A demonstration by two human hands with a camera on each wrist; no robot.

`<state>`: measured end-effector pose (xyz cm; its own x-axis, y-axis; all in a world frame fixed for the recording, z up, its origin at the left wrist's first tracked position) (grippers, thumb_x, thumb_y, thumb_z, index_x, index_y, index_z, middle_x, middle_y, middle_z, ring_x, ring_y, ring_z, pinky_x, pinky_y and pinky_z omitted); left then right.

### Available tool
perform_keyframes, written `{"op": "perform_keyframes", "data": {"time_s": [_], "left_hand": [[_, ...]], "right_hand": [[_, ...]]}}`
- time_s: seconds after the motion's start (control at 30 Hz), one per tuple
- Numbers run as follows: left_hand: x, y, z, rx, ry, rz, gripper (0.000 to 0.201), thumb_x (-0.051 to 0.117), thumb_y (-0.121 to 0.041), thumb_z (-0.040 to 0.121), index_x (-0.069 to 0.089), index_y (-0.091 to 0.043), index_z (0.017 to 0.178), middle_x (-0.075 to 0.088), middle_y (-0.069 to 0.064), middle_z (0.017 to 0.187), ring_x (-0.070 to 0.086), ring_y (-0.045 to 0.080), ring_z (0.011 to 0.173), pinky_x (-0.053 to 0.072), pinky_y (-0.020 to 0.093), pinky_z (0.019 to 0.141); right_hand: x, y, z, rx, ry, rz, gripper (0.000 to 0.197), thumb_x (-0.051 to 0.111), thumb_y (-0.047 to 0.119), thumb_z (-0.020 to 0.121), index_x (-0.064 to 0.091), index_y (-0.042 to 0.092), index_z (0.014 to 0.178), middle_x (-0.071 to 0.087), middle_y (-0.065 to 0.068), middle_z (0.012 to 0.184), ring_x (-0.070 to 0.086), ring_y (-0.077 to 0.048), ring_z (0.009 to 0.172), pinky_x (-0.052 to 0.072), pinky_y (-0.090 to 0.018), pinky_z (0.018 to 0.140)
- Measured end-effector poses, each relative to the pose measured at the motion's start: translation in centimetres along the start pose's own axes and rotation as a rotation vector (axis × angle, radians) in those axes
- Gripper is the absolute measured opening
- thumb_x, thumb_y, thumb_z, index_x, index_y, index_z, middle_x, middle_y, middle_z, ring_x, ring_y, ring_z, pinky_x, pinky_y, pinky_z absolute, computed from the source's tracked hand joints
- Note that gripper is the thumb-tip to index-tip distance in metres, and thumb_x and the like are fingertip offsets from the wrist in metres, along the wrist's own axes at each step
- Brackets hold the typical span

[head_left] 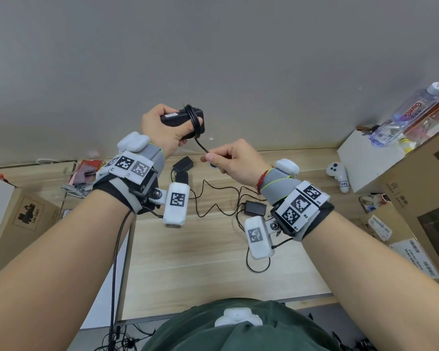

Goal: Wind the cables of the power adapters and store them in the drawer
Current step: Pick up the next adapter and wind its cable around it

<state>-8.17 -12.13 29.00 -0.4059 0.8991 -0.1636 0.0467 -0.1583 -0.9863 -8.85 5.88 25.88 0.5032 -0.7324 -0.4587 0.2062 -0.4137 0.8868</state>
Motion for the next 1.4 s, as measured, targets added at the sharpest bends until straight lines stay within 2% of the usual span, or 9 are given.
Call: {"op": "perform_keyframes", "data": {"time_s": [0.13,0.3,0.43,0.57,0.73,0.87,1.0,1.17,1.4], "left_hand": [[-0.5,0.7,-0.2,0.001,0.023,0.168,0.044,0.091,-0.037,0.058,0.054,-0.022,0.076,0.068,0.008,0.071,0.060,0.022,0.050,0.052,0.033,0.048],[0.1,1.0,-0.9,-0.002,0.073,0.280,0.037,0.084,-0.040,0.050,0.055,-0.028,0.070,0.066,0.000,0.068,0.064,0.024,0.056,0.058,0.046,0.054],[0.5,0.2,-1.1,0.020,0.149,0.290,0.035,0.084,-0.032,0.052,0.056,-0.028,0.071,0.066,0.000,0.068,0.061,0.019,0.053,0.052,0.035,0.051],[0.7,-0.2,-1.2,0.068,0.176,0.334,0.033,0.080,-0.039,0.049,0.058,-0.036,0.074,0.066,-0.005,0.068,0.063,0.020,0.058,0.055,0.044,0.058],[1.1,-0.3,-1.5,0.072,0.252,0.325,0.052,0.078,-0.041,0.055,0.067,-0.040,0.105,0.070,-0.007,0.073,0.063,0.014,0.060,0.053,0.031,0.061],[1.4,-0.2,-1.5,-0.001,0.249,0.218,0.042,0.081,-0.046,0.056,0.073,-0.032,0.095,0.070,0.001,0.073,0.061,0.022,0.053,0.049,0.030,0.052],[1.4,0.0,-1.0,-0.041,0.181,0.169,0.039,0.082,-0.032,0.073,0.068,-0.017,0.107,0.067,0.005,0.082,0.063,0.017,0.052,0.053,0.028,0.052],[1.7,0.2,-0.5,-0.035,0.146,0.115,0.026,0.069,-0.015,0.090,0.060,-0.012,0.114,0.064,0.012,0.091,0.060,0.008,0.044,0.050,0.019,0.046],[2.7,0.1,-0.6,-0.081,0.166,0.047,0.029,0.062,-0.012,0.093,0.057,-0.014,0.121,0.062,0.014,0.108,0.065,0.023,0.074,0.054,0.023,0.055]], "right_hand": [[-0.8,1.2,0.1,-0.014,-0.051,0.016,0.020,0.064,0.021,0.094,0.076,0.008,0.086,0.065,0.003,0.062,0.050,-0.009,0.049,0.044,-0.023,0.057],[-1.8,2.3,0.4,-0.066,-0.050,0.309,0.008,0.066,-0.001,0.090,0.071,0.005,0.093,0.069,-0.009,0.073,0.069,-0.021,0.065,0.057,-0.024,0.064],[-2.4,2.6,0.5,-0.069,-0.042,0.419,0.012,0.063,-0.006,0.090,0.068,0.002,0.097,0.070,-0.014,0.077,0.072,-0.020,0.067,0.058,-0.023,0.068],[-2.5,2.6,0.3,-0.075,-0.064,0.498,0.013,0.058,-0.007,0.093,0.066,0.000,0.101,0.069,-0.015,0.078,0.071,-0.018,0.064,0.058,-0.021,0.066],[-2.4,2.4,0.2,-0.092,-0.130,0.487,0.012,0.057,-0.002,0.095,0.067,0.001,0.102,0.066,-0.010,0.072,0.064,-0.014,0.057,0.054,-0.019,0.059],[-2.4,2.5,0.2,-0.124,-0.208,0.440,0.011,0.061,0.004,0.094,0.071,0.007,0.098,0.061,-0.006,0.064,0.057,-0.015,0.057,0.050,-0.021,0.057],[-2.3,2.9,0.0,-0.136,-0.197,0.499,0.012,0.060,0.001,0.094,0.068,0.001,0.104,0.066,-0.008,0.074,0.057,-0.012,0.053,0.048,-0.020,0.051],[-1.5,2.6,0.0,-0.015,-0.180,0.488,0.040,0.070,0.003,0.088,0.045,0.005,0.118,0.067,-0.016,0.072,0.055,-0.015,0.047,0.047,-0.024,0.047],[-1.8,1.9,0.7,0.114,-0.200,0.447,0.051,0.074,0.008,0.086,0.038,0.006,0.122,0.070,-0.009,0.067,0.061,-0.019,0.052,0.053,-0.029,0.056]]}}
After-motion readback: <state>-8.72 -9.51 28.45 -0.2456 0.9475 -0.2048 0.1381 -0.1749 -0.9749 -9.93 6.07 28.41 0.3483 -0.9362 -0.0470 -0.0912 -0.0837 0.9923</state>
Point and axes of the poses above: each hand's wrist, its own z-axis towards the middle knuckle, its own x-axis out of the palm, y = z × x, the point moved 2 cm from there along z, towards the middle knuckle
